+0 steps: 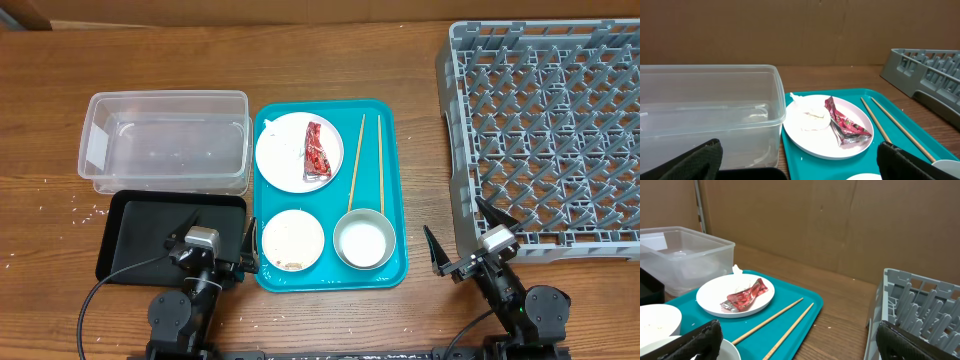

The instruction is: Sort waste into correct bins and load items into the dishwasher

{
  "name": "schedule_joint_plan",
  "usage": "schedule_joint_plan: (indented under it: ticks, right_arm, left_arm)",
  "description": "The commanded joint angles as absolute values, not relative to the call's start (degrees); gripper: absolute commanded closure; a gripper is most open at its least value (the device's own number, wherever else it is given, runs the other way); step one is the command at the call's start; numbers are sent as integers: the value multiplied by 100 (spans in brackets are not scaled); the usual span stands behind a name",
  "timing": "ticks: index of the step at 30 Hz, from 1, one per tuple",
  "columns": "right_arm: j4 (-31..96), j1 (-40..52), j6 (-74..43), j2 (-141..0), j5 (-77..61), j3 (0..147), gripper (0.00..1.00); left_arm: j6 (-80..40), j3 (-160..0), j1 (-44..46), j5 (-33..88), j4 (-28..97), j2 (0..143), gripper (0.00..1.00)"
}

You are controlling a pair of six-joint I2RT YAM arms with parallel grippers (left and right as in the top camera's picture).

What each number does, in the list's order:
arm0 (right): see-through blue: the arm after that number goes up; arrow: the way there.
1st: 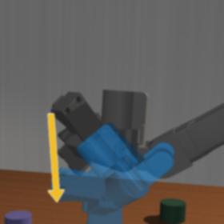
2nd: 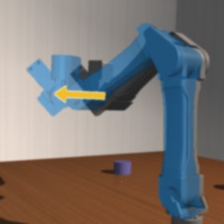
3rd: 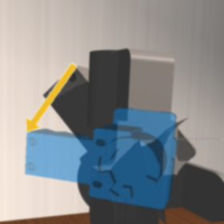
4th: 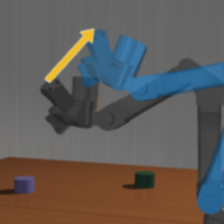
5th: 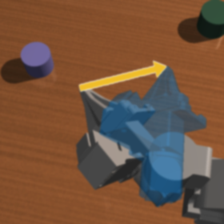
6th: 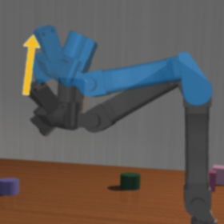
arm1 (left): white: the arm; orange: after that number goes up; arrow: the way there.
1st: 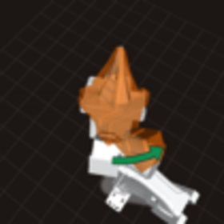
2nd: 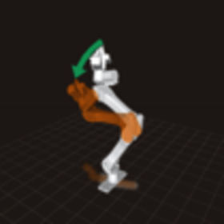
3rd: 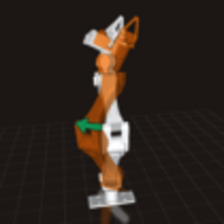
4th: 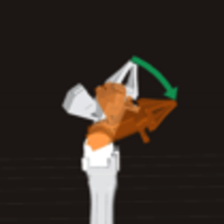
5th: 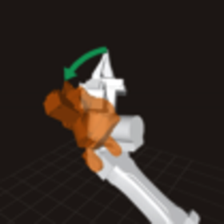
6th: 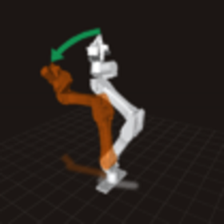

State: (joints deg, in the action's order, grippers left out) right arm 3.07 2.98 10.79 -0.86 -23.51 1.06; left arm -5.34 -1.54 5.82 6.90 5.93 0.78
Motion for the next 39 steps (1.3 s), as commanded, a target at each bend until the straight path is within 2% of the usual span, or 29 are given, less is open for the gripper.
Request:
schedule_joint_plan:
  ticks: [1, 11, 14, 18, 21, 23, 26, 32, 39]
  right_arm:
    - [294, 287, 1094, -75, -2274, 54, 0]
    - [305, 290, 1072, -75, -2279, 54, 0]
    - [303, 290, 1068, -75, -2401, 54, 0]
    - [298, 290, 1050, -75, -2694, 54, 0]
    - [274, 290, 1031, -75, -2821, 102, 0]
    - [290, 290, 532, -78, -2836, 331, 0]
    - [429, 290, -198, -99, -2838, 821, 0]
    - [1975, 290, -414, -720, -2834, 2383, 0]
    - [4276, 290, -436, -2580, -2792, 4698, 0]
  left_arm:
    - [-425, -128, 515, 703, 578, 25, 0]
    - [-519, -128, 521, 757, 578, 25, 0]
    - [-1074, -128, 521, 753, 567, 25, 0]
    - [-1081, -128, 521, 777, 504, 25, 0]
    - [-1076, -145, 521, 1219, 82, 25, 0]
    - [-1087, -266, 521, 1500, -342, 25, 0]
    - [-1387, -749, 521, 1509, -276, 43, 0]
    - [-1544, -2580, 521, 1570, 1398, 891, 0]
    - [-1472, -5052, 528, 2362, 3911, 3341, 0]
